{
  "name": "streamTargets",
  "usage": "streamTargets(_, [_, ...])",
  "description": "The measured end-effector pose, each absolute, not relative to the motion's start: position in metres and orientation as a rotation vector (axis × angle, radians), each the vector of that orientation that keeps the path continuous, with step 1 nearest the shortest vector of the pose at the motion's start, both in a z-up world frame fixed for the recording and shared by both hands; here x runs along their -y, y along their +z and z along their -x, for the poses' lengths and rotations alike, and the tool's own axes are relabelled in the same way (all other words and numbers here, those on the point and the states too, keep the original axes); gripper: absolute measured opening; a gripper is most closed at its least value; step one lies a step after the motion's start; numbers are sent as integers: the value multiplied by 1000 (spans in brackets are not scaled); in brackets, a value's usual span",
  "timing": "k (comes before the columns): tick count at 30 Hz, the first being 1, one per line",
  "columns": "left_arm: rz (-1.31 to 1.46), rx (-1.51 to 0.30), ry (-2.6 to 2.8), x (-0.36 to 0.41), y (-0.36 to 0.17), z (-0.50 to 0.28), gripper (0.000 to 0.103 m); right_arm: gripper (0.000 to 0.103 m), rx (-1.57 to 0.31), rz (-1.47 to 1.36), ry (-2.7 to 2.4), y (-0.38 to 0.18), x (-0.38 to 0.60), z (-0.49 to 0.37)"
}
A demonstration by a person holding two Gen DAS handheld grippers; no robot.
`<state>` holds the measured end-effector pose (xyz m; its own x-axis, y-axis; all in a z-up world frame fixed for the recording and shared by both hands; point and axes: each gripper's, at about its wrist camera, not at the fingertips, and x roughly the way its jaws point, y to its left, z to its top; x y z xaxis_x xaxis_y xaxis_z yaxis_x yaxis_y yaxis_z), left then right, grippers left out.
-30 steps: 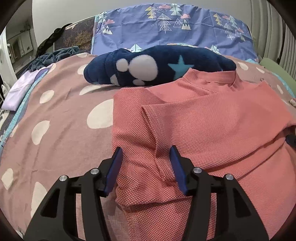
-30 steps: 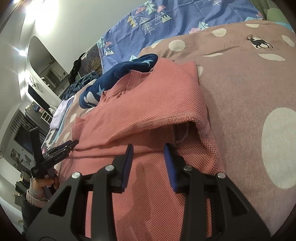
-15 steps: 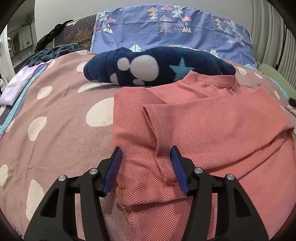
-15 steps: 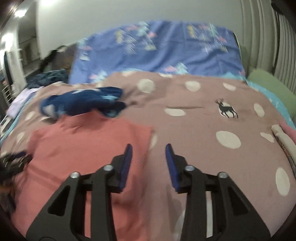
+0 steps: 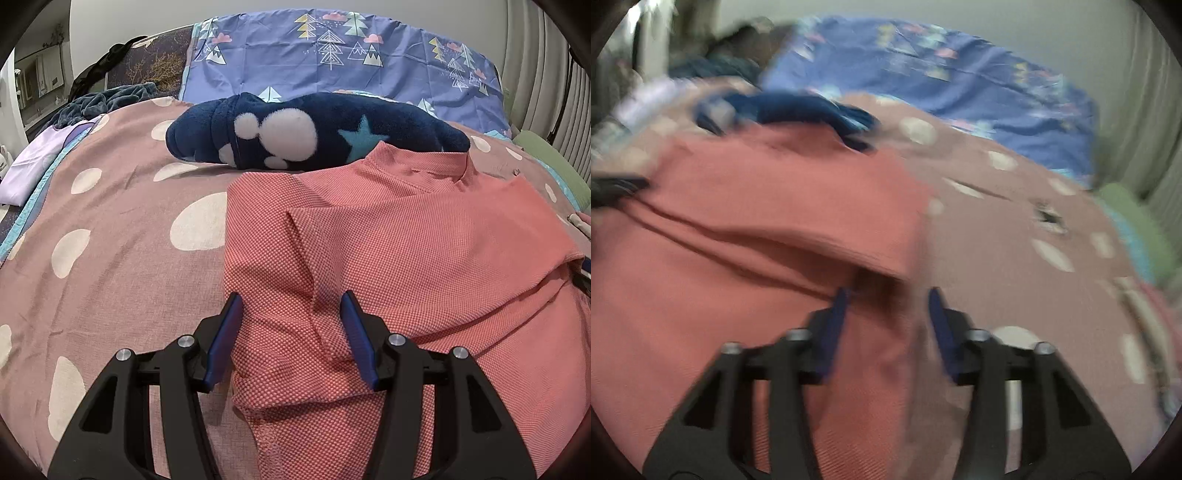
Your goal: Fold small clothes
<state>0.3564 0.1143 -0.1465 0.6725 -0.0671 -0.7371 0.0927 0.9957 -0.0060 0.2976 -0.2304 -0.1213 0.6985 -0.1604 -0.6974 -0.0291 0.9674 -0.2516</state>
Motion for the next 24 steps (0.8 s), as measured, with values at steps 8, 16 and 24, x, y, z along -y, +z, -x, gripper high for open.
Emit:
streamTargets(8, [-19,-831,-98,-116,-146,-357,57,26,-828,72,-36,-113,252,-279])
streamTargets(16, [-21,-836,-98,-116,-146,-357,57,14,-852,-186,5,-56,297,-384])
streamTargets(24, [-11,-841,-108,-117,-147,-358,59,13,-1071,-172,52,-97,271,-461])
